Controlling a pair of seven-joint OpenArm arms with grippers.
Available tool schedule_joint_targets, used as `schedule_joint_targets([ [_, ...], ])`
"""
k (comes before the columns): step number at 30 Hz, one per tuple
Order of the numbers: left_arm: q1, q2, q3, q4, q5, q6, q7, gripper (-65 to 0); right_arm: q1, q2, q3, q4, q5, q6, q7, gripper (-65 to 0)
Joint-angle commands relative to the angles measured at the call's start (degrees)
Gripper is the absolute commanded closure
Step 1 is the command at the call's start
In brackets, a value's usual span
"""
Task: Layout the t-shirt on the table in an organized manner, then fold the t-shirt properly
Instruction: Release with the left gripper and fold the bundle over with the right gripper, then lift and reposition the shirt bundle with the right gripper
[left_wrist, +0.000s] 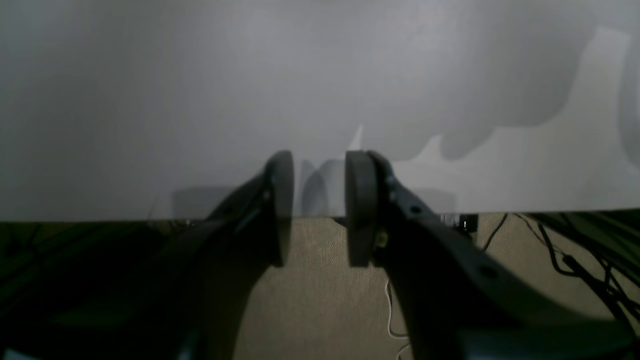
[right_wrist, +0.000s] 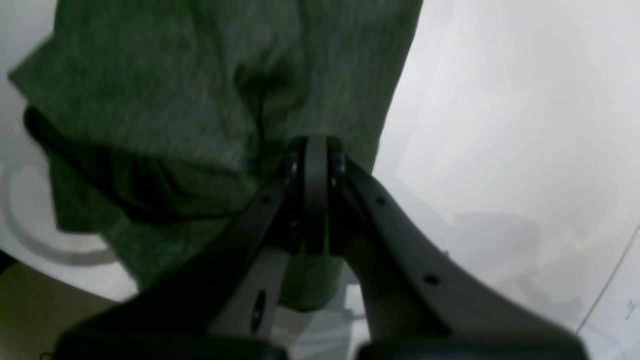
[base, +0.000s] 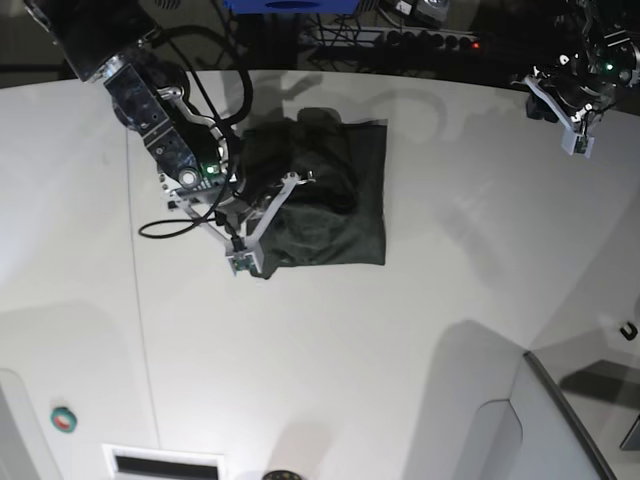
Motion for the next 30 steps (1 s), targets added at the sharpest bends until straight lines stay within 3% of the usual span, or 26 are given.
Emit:
schedule_joint_targets([
  [1,0.28,-0.90,-0.34,0.86,-0.50,-0.12,-0.82,-17.3,1.34,-0.82,0.19,0.73,0.01,0.10,0.90,-0.2],
  [10,0.63,-0.90,-0.34,0.86,-0.50,-0.12,-0.82,-17.3,3.62,-5.66,-0.07,-2.79,0.01,0.10,0.90,-0.2],
  [14,0.54,-0.90,-0.34,0.86,-0.50,-0.12,-0.82,-17.3,5.64,-6.62,-3.94,-4.20,0.01,0.10,0.90,-0.2],
  [19,0.19,-0.90,-0.34,0.86,-0.58,-0.12,-0.82,-17.3,7.84,-10.49,-5.17,-8.06,0.01,0.10,0.98,-0.2],
  [23,0.19,-0.90,-0.34,0.86,-0.58,-0.12,-0.82,-17.3,10.83,-13.13,-5.79,-13.34,-0.08,0.10,4.41,0.0],
  [30,0.10,-0.90,-0.34,0.86,-0.58,-0.21,-0.82,-17.3,17.78,-16.21,-13.52,-20.37,0.01,0.10,12.06,0.0],
])
